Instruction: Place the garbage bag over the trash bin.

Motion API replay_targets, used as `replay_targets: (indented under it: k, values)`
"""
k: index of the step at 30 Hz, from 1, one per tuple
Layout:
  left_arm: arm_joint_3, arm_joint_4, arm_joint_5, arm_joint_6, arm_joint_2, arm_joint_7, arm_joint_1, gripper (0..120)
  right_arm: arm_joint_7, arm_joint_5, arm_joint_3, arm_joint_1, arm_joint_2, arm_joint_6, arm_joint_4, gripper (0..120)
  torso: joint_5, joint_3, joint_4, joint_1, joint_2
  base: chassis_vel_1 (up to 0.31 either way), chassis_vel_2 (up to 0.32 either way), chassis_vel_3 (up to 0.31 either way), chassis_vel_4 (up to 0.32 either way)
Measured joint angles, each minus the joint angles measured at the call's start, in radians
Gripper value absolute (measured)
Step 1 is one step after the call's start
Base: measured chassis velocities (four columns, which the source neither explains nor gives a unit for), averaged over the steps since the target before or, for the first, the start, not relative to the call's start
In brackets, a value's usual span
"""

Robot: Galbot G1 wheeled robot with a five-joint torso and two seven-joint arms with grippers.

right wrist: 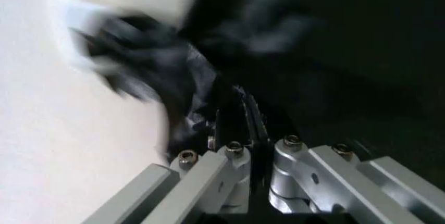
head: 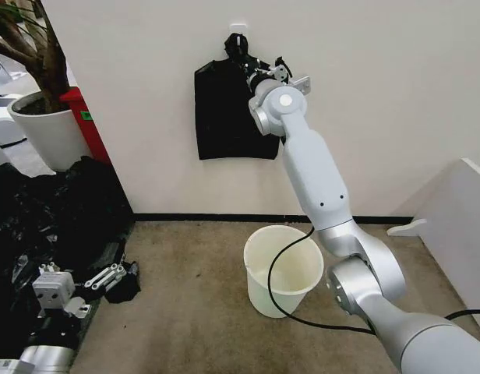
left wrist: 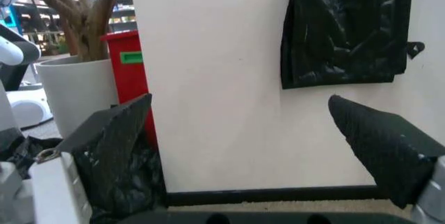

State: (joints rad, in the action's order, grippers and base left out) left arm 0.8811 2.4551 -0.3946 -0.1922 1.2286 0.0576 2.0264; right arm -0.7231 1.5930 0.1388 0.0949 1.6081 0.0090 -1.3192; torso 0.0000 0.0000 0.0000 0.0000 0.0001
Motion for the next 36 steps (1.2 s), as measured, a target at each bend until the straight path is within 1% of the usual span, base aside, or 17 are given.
replay_targets:
  k: [2,3,5,7,9,14,15,17,21,24,27,36]
  values:
    - [-0.001,-0.001,0.001,-0.002,0.002,-0.001,-0.001,100,-0.052,0.005,-0.026,0.022,0.0,0.012,-0.028,0,0.0,0.0,0.0001,0.0,0.0,0.0,0.0,0.0,0.0]
    - [-0.001,-0.001,0.001,-0.002,0.002,-0.001,-0.001,100,-0.052,0.005,-0.026,0.022,0.0,0.012,-0.028,0,0.0,0.0,0.0001,0.0,0.0,0.0,0.0,0.0,0.0]
    - [-0.002,-0.003,0.002,-0.004,0.003,-0.001,-0.003,100,-0.106,0.009,-0.067,0.064,0.0,0.022,-0.076,0,-0.0001,0.0,0.0002,0.0,0.0,0.0,0.0,0.0,0.0]
    - [-0.002,-0.003,0.002,-0.005,0.003,-0.002,-0.004,100,-0.124,0.01,-0.081,0.09,0.0,0.025,-0.097,0,0.0,0.0,0.0001,0.0,0.0,0.0,0.0,0.0,0.0]
    - [-0.002,-0.003,0.002,-0.005,0.003,-0.002,-0.004,100,-0.126,0.01,-0.082,0.093,0.0,0.026,-0.1,0,-0.0001,0.0,0.0,0.0,0.0,0.0,0.0,0.0,0.0]
    - [-0.002,-0.003,0.002,-0.006,0.002,-0.002,-0.007,100,-0.16,0.013,-0.114,0.163,0.0,0.043,-0.161,0,0.0,0.0,-0.0002,0.0,0.0,0.0,0.0,0.0,0.0]
    - [-0.002,-0.003,0.002,-0.007,0.003,-0.003,-0.008,100,-0.169,0.017,-0.131,0.2,0.0,0.049,-0.192,0,0.0,0.0,0.0,0.0,0.0,0.0,0.0,0.0,0.0]
    - [-0.002,-0.003,0.002,-0.007,0.003,-0.003,-0.009,100,-0.171,0.017,-0.135,0.209,0.0,0.05,-0.199,0,0.0,0.0,0.0001,0.0,0.0,0.0,0.0,0.0,0.0]
    - [0.0,-0.002,0.002,-0.009,0.005,-0.004,-0.009,100,-0.188,0.02,-0.176,0.311,0.0,0.062,-0.271,0,0.0,0.0,0.0001,0.0,0.0,0.0,0.0,0.0,0.0]
    - [0.0,0.0,0.002,-0.009,0.004,-0.004,-0.009,100,-0.193,0.021,-0.187,0.349,-0.002,0.066,-0.3,0,0.0,0.0,0.0001,0.0,0.0,0.0,0.0,0.0,0.0]
    - [0.0,0.002,0.004,-0.009,0.005,-0.004,-0.009,100,-0.201,0.024,-0.196,0.389,-0.019,0.072,-0.332,0,0.0,0.0,0.0,0.0,0.0,0.0,0.0,0.0,0.0]
    - [-0.002,0.008,0.009,-0.009,0.007,-0.006,-0.006,100,-0.206,0.018,-0.2,0.447,-0.044,0.077,-0.375,0,0.0001,0.0,-0.0001,0.0,0.0,0.0,0.0,0.0,0.0]
